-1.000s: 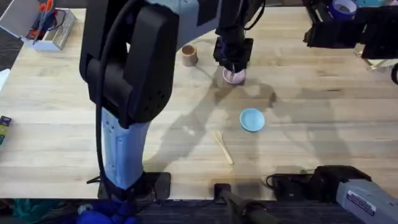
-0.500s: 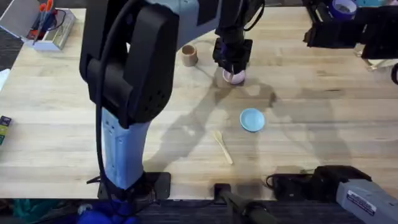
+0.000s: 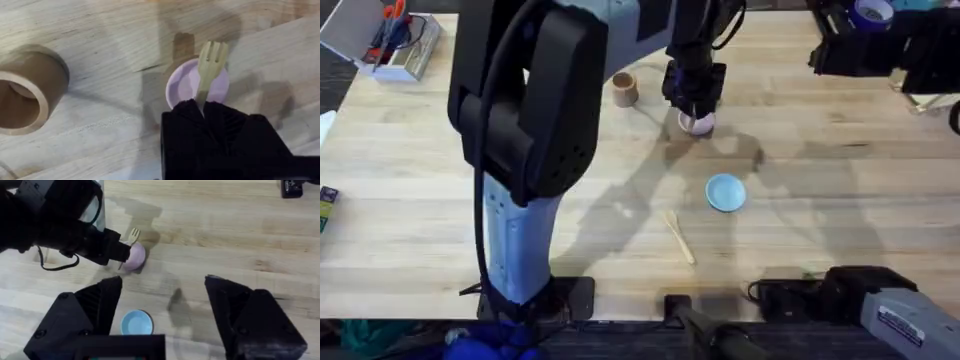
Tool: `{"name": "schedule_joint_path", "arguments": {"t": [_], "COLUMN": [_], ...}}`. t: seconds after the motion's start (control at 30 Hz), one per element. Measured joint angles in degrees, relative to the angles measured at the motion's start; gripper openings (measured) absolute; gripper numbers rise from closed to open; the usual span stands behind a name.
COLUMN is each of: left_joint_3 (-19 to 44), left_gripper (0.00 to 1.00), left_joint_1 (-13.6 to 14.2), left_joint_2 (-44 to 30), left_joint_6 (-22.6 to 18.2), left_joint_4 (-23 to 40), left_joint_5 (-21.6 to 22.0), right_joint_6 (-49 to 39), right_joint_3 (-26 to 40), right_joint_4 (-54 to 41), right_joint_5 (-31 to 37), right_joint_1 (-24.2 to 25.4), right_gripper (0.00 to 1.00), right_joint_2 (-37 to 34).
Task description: Pick up a utensil and set it on the pink plate, then put the other utensil in the container.
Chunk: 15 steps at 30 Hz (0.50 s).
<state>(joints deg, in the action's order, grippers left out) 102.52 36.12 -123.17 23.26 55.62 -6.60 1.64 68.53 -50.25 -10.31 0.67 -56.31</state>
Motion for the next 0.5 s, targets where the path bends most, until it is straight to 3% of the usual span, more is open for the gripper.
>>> {"name": "schedule_joint_path", "arguments": {"t": [0.5], "left_joint_3": [0.0], "left_gripper": [0.041], "left_joint_1": [0.0], "left_joint_2": [0.0], "left_joint_6": [-0.4], "left_joint_4": [0.7], "left_joint_5": [-0.1], "right_joint_6": [0.0], "right_joint_3": [0.0], "right_joint_4": [0.0], "right_joint_5": [0.0], "right_joint_1": [0.0], "right_gripper": [0.996], "right_joint_2": [0.0]}}
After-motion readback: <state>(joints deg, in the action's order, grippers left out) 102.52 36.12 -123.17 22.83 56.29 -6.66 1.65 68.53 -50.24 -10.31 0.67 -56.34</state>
